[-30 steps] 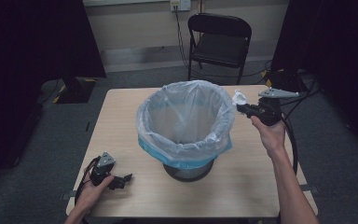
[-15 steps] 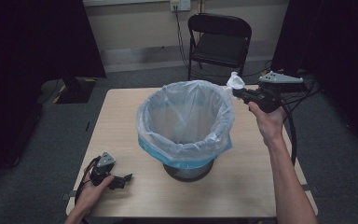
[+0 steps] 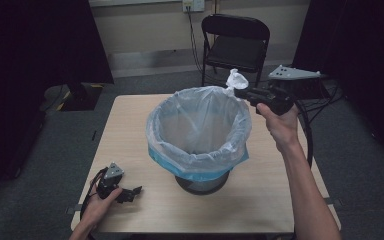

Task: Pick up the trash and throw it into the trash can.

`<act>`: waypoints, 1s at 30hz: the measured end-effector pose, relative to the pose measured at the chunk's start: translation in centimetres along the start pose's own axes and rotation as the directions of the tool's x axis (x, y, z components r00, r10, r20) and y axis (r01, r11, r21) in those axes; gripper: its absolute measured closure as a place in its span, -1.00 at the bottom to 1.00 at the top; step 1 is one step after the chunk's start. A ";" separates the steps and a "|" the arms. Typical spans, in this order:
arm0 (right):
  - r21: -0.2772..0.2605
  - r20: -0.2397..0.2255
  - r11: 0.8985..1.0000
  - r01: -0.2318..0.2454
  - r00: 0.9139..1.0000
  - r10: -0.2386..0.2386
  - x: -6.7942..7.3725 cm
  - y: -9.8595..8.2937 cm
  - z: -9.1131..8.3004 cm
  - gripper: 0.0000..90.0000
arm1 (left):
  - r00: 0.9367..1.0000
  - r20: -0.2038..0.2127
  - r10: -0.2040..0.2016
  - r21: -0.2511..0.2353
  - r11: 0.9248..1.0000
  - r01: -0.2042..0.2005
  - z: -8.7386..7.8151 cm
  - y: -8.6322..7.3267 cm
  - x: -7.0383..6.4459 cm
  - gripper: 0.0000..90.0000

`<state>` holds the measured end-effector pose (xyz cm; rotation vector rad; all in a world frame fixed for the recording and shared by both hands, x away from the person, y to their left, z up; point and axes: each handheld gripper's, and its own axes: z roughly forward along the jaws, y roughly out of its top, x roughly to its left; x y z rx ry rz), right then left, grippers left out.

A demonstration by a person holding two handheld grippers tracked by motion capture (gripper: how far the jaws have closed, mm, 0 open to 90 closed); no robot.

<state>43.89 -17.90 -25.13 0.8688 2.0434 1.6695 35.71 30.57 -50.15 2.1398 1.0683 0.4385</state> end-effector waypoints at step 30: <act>0.056 -0.095 0.998 0.026 0.995 -0.021 3.1 -0.8 1.8 0.06 | 1.000 0.000 0.000 0.000 1.000 0.000 0.0 0.0 0.0 -1.00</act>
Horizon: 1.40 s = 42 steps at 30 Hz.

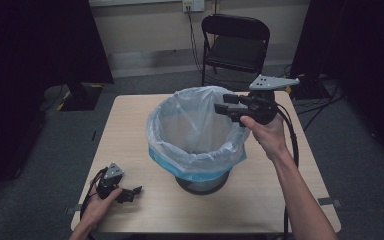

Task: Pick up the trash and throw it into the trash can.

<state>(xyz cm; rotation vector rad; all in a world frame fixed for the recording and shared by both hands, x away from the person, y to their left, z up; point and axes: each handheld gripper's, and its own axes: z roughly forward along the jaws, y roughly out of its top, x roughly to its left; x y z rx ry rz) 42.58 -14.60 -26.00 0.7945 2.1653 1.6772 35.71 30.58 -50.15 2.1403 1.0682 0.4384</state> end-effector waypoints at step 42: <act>0.080 0.403 0.990 -0.117 0.912 0.075 -6.1 -6.8 -2.8 0.08 | 1.000 0.000 -0.001 -0.001 1.000 0.001 0.0 0.0 0.0 -1.00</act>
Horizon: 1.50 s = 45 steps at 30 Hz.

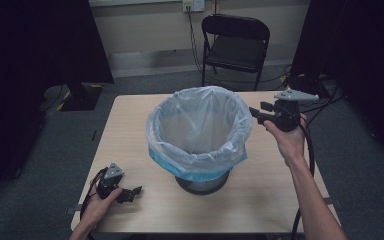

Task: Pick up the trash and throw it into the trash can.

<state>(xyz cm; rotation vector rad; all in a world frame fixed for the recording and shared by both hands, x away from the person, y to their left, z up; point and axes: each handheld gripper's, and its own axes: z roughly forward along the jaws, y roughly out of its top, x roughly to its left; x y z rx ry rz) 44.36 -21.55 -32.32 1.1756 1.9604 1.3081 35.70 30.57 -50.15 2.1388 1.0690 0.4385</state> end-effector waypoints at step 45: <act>0.324 0.073 0.946 -0.029 0.997 0.006 2.4 -17.5 0.8 -0.60 | 0.999 -0.028 -0.027 -0.001 1.000 0.027 0.1 0.1 -0.4 -1.00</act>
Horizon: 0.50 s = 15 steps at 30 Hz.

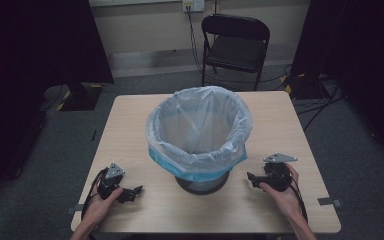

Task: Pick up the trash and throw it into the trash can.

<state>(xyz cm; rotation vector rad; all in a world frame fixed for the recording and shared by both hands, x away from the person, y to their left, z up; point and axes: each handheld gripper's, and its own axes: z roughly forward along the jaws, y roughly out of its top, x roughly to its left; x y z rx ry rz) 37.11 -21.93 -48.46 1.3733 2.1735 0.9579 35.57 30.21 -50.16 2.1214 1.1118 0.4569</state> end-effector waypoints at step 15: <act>-0.016 0.064 1.000 0.002 0.998 -0.001 0.7 -0.9 1.3 -0.70 | 1.000 0.000 0.004 0.001 1.000 -0.004 0.0 0.0 0.0 -1.00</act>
